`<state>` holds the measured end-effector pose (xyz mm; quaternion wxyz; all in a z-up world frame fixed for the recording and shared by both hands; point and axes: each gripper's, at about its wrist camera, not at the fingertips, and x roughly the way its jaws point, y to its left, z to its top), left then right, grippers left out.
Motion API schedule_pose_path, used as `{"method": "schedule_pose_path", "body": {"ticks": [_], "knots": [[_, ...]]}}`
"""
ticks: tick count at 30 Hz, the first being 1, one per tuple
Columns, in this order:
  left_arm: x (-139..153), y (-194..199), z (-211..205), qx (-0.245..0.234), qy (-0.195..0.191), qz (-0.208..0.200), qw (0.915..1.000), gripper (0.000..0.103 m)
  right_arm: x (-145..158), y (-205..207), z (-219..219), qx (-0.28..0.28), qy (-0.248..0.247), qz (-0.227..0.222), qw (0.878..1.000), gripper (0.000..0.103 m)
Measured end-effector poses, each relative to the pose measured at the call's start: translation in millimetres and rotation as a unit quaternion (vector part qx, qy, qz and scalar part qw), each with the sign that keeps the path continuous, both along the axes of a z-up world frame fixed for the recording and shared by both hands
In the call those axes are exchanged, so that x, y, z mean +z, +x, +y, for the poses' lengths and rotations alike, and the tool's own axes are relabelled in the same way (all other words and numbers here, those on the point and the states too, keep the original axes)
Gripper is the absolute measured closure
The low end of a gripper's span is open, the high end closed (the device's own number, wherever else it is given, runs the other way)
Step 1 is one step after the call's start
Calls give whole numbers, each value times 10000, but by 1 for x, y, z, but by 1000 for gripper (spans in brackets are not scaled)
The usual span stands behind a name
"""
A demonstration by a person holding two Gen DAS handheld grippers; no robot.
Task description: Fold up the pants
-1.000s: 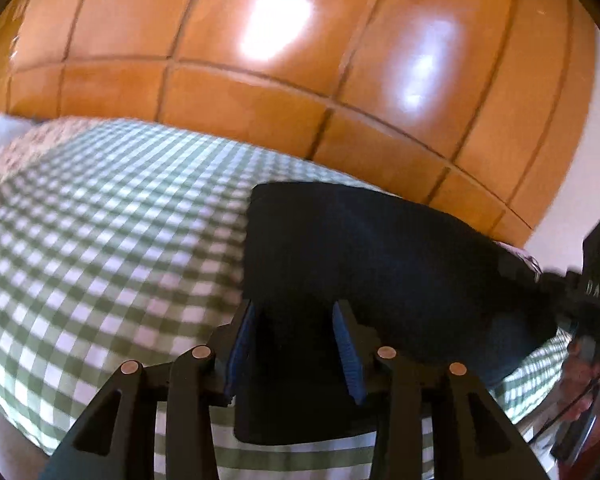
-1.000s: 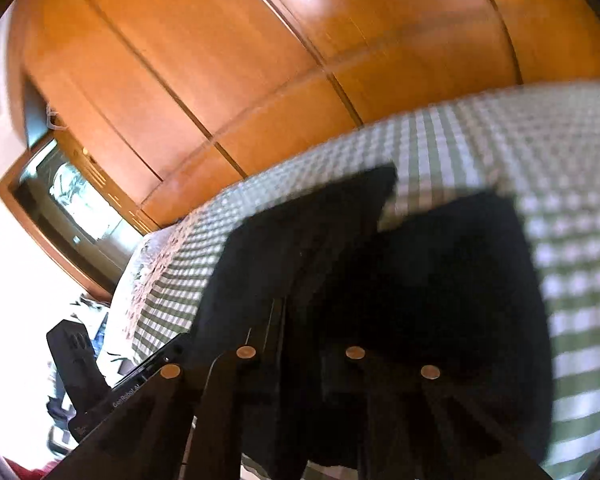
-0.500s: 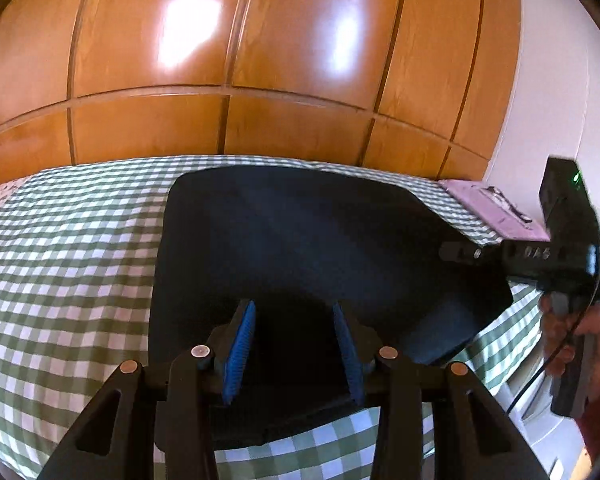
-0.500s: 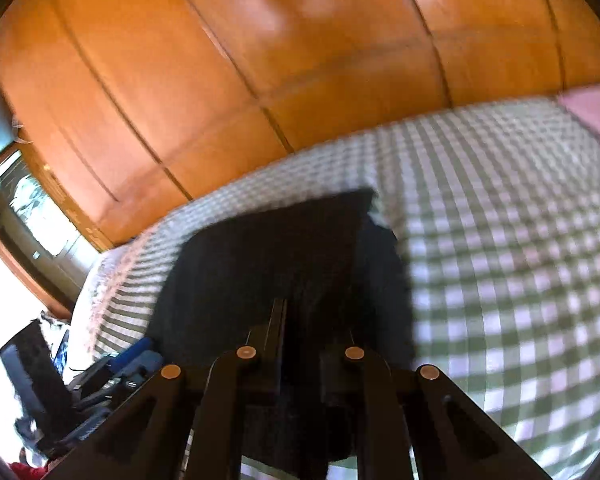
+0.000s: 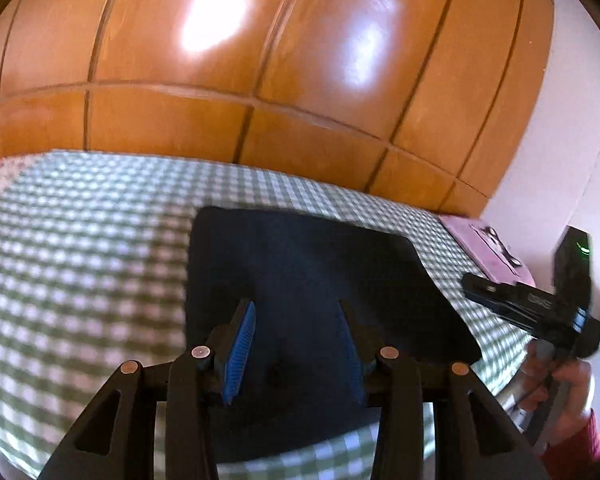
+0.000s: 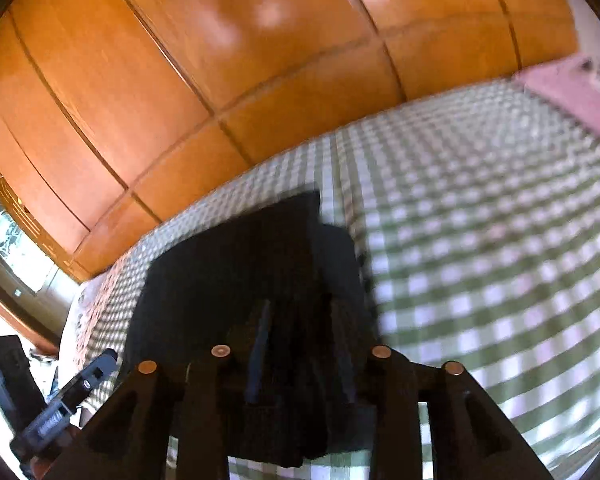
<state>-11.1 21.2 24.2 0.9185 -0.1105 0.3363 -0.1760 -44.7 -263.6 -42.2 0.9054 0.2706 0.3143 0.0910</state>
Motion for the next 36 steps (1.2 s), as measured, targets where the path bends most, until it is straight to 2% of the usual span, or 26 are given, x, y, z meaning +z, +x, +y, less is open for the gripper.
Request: {"method": "schedule_pose_path", "body": {"ticks": [3,9,12,14,16,18,20,24,28,31,36], "knots": [[9,24,-5,42,422,4,9991,61,21,7,14,313,-62,-261,9991,69],[-10,84,-32,-304,1026,579,9926,61,33,52,67,921,-755,-221,9926,69],[-26,105,-45,-367,1345,710,9877,61,19,81,80,991,-1147,150,9883,69],[-38,114,-52,-383,1504,760,9850,60,0,100,80,799,-1525,552,9835,69],[-50,121,-58,-441,1585,853,9827,58,-18,111,74,713,-1586,759,9818,74],[-60,124,-63,-449,1705,760,9814,58,-27,113,70,653,-1540,589,9841,74],[-64,126,-68,-433,1826,663,9800,57,-31,114,74,583,-1762,463,9815,76],[-66,134,-67,-453,1729,742,9811,57,-36,121,79,407,-2036,240,9779,76],[-67,132,-62,-435,1550,688,9846,57,-38,129,76,383,-1919,202,9805,76],[-65,128,-63,-393,1607,641,9841,56,-38,126,77,380,-1920,98,9806,76],[-58,114,-60,-267,1659,585,9840,55,-29,107,69,356,-1658,25,9855,76]]}}
